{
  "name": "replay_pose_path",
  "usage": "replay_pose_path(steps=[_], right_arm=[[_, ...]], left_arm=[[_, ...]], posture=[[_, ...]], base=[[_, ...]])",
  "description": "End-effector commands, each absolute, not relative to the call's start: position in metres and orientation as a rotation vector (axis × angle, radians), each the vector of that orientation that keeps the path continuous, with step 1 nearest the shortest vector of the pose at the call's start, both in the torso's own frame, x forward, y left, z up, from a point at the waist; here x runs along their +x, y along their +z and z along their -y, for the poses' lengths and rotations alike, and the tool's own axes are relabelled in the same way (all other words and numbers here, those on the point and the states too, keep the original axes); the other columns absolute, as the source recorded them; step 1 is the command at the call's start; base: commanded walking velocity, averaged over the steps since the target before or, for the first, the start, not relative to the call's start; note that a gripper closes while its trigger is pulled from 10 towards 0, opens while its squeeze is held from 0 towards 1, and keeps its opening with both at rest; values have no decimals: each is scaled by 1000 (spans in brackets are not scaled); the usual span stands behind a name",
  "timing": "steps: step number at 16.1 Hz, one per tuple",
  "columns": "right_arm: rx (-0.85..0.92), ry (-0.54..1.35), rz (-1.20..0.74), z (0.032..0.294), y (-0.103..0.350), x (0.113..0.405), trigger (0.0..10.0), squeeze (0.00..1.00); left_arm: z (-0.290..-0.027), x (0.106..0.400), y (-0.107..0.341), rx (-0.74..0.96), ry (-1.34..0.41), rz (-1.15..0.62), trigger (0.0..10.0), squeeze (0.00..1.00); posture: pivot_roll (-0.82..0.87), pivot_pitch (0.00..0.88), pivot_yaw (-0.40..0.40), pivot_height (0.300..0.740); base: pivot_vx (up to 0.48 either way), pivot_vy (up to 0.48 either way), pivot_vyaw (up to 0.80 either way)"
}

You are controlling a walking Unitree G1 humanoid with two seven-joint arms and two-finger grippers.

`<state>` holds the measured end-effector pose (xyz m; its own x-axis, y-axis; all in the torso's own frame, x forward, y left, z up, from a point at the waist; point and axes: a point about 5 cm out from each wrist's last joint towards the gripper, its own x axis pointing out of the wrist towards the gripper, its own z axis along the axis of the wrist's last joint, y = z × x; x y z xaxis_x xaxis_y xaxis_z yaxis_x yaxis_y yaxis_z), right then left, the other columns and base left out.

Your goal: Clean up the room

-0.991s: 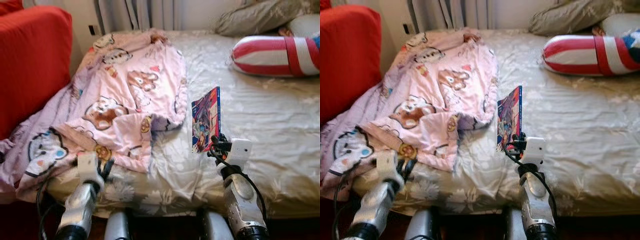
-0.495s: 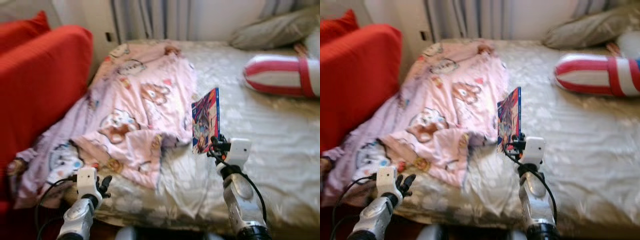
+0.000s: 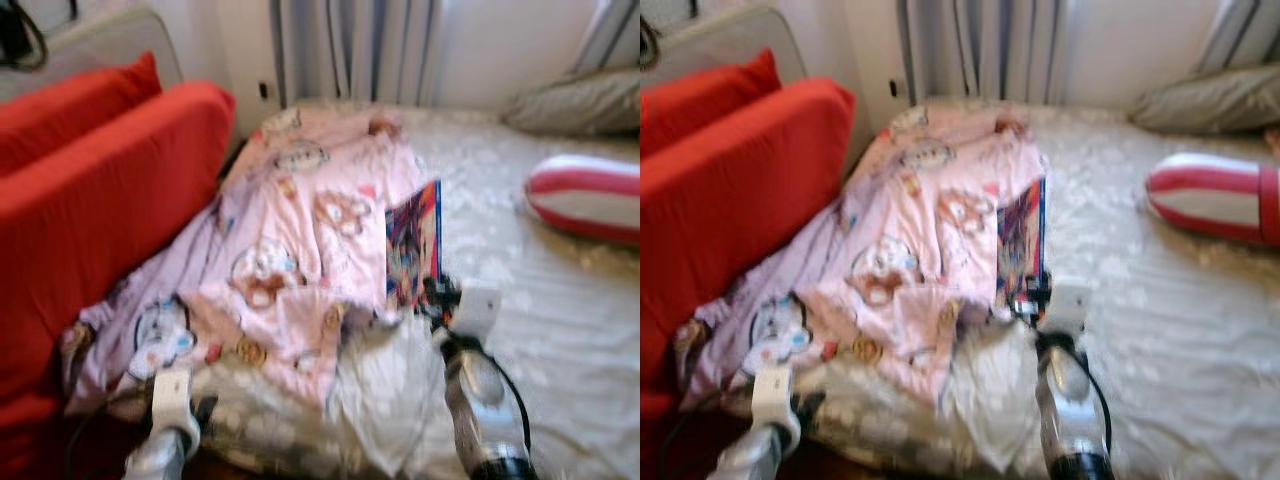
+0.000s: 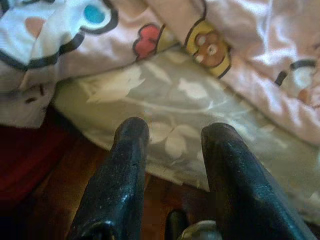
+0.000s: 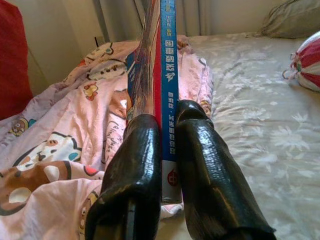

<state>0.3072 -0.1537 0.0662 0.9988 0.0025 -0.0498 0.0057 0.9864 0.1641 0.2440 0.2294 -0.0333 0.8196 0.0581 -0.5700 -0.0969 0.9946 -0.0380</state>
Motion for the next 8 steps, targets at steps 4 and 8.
replay_pose_path(steps=[4, 8], right_arm=[[162, -28, -17, 157, 67, 303, 10000, 0], [158, -37, -21, 160, 66, 303, 10000, 0]], left_arm=[[-238, 216, -53, -2, 101, -759, 10000, 0], [-236, 209, -58, -5, 103, -780, 10000, 0]], posture=[[36, 0, -12, 708], [36, 0, -20, 708]], base=[[0, 0, 0], [0, 0, 0]])
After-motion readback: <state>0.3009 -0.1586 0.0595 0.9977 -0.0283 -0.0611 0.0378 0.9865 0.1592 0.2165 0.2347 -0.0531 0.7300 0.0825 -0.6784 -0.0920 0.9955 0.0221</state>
